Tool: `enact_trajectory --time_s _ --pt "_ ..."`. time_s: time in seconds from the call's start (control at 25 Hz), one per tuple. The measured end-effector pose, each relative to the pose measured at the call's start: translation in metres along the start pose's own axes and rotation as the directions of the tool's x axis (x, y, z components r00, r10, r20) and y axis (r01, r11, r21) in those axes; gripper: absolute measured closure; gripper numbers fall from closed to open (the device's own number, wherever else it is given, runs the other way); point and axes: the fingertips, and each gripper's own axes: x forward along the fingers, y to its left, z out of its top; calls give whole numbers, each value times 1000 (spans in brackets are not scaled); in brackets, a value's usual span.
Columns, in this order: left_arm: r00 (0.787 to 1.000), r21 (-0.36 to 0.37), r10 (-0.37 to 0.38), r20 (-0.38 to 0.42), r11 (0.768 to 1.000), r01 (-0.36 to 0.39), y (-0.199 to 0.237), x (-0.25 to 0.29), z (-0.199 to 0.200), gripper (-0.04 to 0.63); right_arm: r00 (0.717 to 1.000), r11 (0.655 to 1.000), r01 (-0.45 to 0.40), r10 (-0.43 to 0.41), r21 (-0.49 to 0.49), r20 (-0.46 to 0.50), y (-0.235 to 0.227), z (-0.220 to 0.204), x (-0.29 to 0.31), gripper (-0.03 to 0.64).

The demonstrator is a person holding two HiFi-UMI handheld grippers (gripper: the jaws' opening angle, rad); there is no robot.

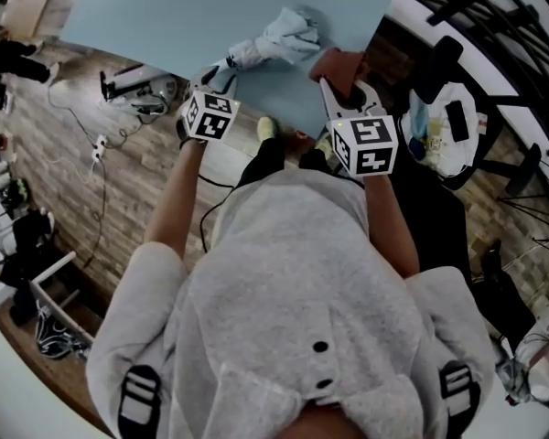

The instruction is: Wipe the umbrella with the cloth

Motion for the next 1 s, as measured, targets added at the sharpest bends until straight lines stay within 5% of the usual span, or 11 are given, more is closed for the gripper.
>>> enact_trajectory --time_s 0.24,0.56,1.0 --pt "992 84 -63 -113 994 73 31 38 -37 434 996 997 77 -76 23 -51 1 -12 15 534" --pt "972 187 -192 -136 958 216 33 57 -50 434 979 985 167 -162 34 -121 1 -28 35 535" --pt "954 176 -273 -124 940 292 35 59 -51 431 959 974 227 -223 8 -175 -16 -32 56 535"
